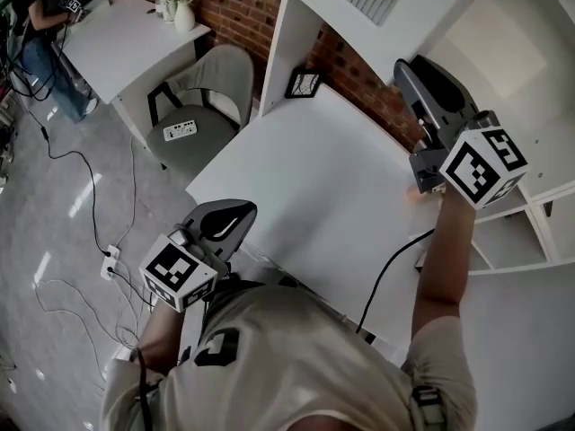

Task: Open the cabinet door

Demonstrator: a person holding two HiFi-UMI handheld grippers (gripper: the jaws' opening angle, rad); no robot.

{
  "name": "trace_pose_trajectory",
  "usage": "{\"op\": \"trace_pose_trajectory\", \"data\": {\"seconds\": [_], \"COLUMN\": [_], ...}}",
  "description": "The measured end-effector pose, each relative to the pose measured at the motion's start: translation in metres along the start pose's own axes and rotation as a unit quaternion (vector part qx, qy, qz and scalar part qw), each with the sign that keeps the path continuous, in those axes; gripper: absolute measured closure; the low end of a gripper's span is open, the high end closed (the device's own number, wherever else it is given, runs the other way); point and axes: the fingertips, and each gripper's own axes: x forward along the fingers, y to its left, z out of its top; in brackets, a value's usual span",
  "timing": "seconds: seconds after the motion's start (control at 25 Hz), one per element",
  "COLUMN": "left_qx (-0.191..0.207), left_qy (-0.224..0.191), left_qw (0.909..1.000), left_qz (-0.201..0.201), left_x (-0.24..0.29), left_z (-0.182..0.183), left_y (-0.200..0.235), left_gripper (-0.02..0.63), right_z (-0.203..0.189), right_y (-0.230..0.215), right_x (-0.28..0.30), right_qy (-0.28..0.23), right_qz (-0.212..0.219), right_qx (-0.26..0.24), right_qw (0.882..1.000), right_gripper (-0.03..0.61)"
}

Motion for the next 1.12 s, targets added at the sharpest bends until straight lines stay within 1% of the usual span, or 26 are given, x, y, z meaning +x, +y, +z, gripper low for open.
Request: {"op": "trace_pose_trajectory", "data": {"seconds": [0.28, 0.4, 0.52, 0.6, 0.72, 0.84, 1.0, 1.12], "left_qx": [-0.002, -0.003, -0.006, -0.006, -0.001, 0.0, 0.001, -0.002], "left_qy": [0.003, 0.002, 0.005, 0.004, 0.0, -0.002, -0.002, -0.002], "left_qw": [1.0, 1.0, 0.9999, 0.9999, 1.0, 1.0, 1.0, 0.9999], "left_qz": [0.006, 0.007, 0.012, 0.011, 0.002, -0.001, -0.004, -0.012], "left_x": [-0.004, -0.005, -0.009, -0.012, -0.017, -0.021, -0.027, -0.033], "left_z": [0.001, 0.0, 0.0, -0.002, -0.006, -0.005, -0.005, -0.005], "left_y": [-0.004, -0.005, -0.004, -0.004, -0.005, -0.004, -0.001, -0.001], "left_gripper": [0.597, 0.597, 0.597, 0.597, 0.597, 0.597, 0.597, 0.597], "right_z": [0.005, 0.004, 0.004, 0.003, 0.001, 0.003, 0.004, 0.005], "right_y": [0.017, 0.022, 0.027, 0.033, 0.046, 0.055, 0.058, 0.065], "right_x": [0.001, 0.002, 0.003, 0.003, 0.005, 0.007, 0.009, 0.01], "right_qy": [-0.005, -0.013, -0.012, -0.009, -0.007, -0.012, -0.014, -0.016], "right_qz": [0.018, 0.014, 0.01, 0.003, -0.01, -0.013, -0.041, -0.056], "right_qx": [-0.011, -0.019, -0.024, -0.035, -0.055, -0.055, -0.063, -0.076], "right_qw": [1.0, 1.0, 1.0, 0.999, 0.998, 0.998, 0.997, 0.995], "right_gripper": [0.449, 0.449, 0.434, 0.414, 0.413, 0.413, 0.411, 0.39]}}
